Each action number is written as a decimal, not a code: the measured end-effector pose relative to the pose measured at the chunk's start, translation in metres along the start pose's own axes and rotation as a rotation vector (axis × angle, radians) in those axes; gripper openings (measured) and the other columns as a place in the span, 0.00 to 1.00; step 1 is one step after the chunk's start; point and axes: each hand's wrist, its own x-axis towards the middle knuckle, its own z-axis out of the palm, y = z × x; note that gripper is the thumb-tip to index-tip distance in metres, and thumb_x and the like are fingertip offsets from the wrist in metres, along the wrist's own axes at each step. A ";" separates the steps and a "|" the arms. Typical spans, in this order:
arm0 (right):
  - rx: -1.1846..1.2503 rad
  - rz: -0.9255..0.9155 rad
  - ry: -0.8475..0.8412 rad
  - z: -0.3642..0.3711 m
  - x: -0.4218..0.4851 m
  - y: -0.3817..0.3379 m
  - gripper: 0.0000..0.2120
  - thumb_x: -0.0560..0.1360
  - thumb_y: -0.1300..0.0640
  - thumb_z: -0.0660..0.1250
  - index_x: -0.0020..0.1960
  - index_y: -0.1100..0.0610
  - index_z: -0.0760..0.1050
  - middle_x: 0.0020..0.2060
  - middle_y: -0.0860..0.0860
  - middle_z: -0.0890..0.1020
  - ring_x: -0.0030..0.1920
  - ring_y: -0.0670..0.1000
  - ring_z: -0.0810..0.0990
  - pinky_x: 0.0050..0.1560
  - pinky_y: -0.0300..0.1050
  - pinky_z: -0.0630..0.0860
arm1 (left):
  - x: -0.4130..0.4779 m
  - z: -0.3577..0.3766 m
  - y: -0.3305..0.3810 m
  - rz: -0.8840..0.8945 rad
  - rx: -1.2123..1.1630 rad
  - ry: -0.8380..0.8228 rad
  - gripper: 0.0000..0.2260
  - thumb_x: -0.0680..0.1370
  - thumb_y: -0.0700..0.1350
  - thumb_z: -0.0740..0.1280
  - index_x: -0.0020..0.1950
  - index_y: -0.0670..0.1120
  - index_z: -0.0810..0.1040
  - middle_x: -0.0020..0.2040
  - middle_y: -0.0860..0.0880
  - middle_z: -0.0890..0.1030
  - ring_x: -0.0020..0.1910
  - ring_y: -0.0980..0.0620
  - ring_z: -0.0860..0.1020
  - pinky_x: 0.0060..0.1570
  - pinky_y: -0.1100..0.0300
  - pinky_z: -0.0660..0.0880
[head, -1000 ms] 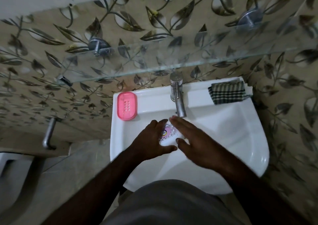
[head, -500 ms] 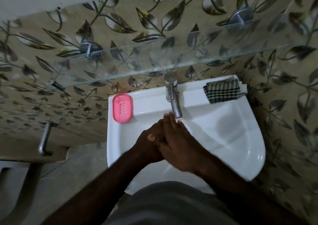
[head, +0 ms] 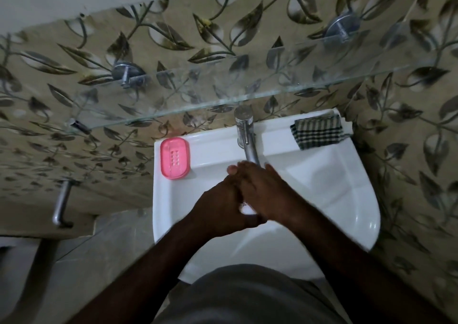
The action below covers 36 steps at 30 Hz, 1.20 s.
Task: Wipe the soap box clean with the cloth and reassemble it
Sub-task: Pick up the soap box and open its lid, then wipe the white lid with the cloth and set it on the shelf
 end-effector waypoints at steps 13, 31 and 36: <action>0.452 0.139 0.063 -0.034 -0.016 0.041 0.25 0.69 0.64 0.76 0.62 0.48 0.77 0.57 0.41 0.81 0.57 0.40 0.78 0.52 0.38 0.75 | 0.003 -0.003 -0.017 -0.122 -0.104 0.478 0.41 0.63 0.63 0.75 0.67 0.42 0.68 0.58 0.46 0.74 0.57 0.46 0.73 0.56 0.59 0.69; -0.291 0.106 0.420 -0.039 0.092 0.210 0.25 0.71 0.59 0.76 0.66 0.64 0.76 0.68 0.66 0.74 0.69 0.66 0.71 0.70 0.58 0.65 | 0.020 -0.012 0.001 0.060 -0.465 0.420 0.39 0.68 0.55 0.77 0.74 0.52 0.62 0.67 0.54 0.73 0.63 0.57 0.73 0.62 0.61 0.72; -0.290 0.083 0.542 -0.049 0.095 0.201 0.12 0.77 0.62 0.68 0.57 0.68 0.81 0.58 0.68 0.81 0.60 0.67 0.79 0.61 0.55 0.73 | 0.021 -0.011 0.002 0.100 -0.525 0.465 0.36 0.69 0.45 0.78 0.72 0.50 0.63 0.65 0.51 0.74 0.59 0.71 0.71 0.52 0.78 0.67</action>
